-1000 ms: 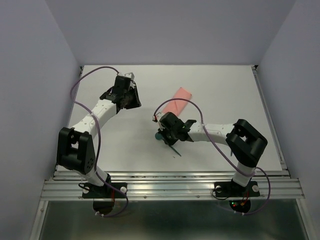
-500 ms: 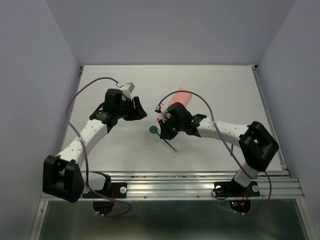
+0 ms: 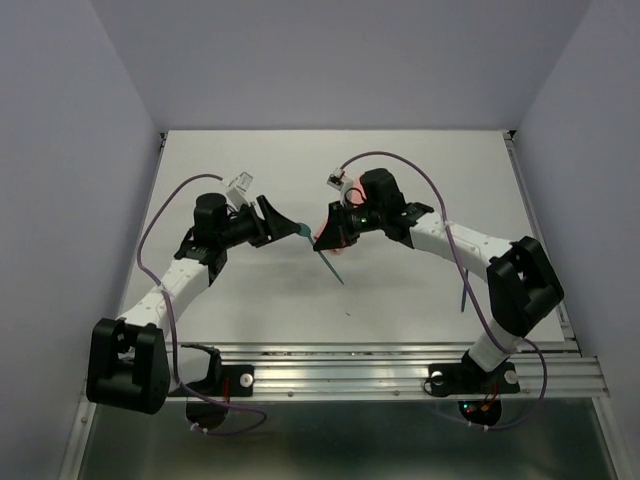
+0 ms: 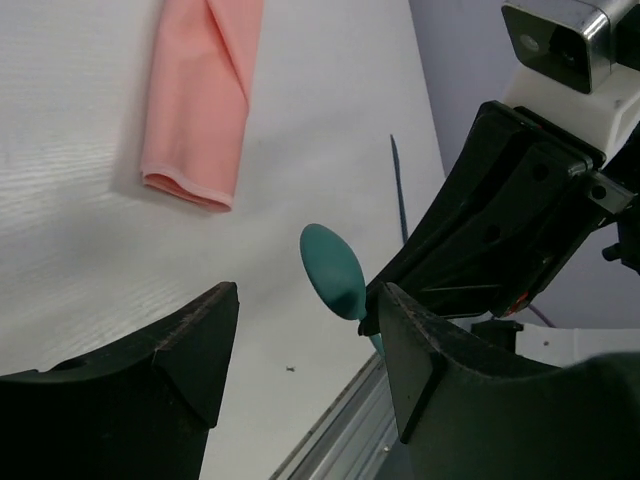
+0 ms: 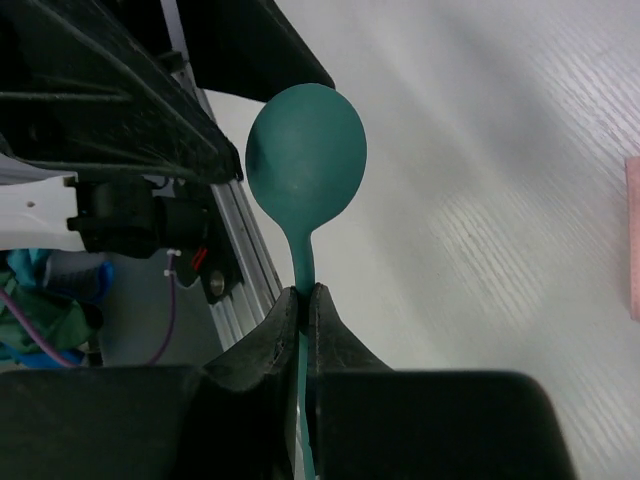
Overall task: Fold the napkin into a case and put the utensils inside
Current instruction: Pass from the right arm to the left
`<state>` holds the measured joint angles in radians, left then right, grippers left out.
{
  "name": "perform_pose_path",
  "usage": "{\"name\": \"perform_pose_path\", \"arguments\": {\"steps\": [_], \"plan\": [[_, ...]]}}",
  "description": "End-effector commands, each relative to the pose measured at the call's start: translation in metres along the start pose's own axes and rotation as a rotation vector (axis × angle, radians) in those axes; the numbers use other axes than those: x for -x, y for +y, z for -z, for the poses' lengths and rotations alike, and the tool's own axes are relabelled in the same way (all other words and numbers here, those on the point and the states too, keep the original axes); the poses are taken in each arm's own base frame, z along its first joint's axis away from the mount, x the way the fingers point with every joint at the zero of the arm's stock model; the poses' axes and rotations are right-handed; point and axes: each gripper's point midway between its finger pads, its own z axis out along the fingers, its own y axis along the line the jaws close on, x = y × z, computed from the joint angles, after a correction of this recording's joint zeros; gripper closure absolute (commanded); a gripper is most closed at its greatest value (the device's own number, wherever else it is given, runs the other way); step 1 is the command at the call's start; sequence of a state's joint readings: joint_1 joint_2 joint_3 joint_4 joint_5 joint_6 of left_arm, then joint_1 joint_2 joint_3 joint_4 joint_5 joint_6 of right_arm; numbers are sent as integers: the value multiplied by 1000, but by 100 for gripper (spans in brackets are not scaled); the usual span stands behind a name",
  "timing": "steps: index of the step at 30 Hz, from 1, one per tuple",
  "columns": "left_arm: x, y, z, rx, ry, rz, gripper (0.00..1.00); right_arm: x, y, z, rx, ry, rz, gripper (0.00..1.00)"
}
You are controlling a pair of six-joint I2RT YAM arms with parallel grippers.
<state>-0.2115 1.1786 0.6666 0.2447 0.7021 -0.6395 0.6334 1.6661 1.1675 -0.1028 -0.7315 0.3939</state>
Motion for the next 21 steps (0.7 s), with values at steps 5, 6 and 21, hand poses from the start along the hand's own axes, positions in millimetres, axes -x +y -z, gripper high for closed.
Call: {"name": "perform_pose_path", "arguments": {"steps": [5,6,21], "plan": [[25,-38,-1,-141,-49,38,31,25,25,-3,117,-38,27,99],[25,-37,-2,-142,-48,52,32,25,25,-3,115,-40,28,99],[19,-24,-14,-124,5,97,77,20,16,-6,89,-35,13,99]]}}
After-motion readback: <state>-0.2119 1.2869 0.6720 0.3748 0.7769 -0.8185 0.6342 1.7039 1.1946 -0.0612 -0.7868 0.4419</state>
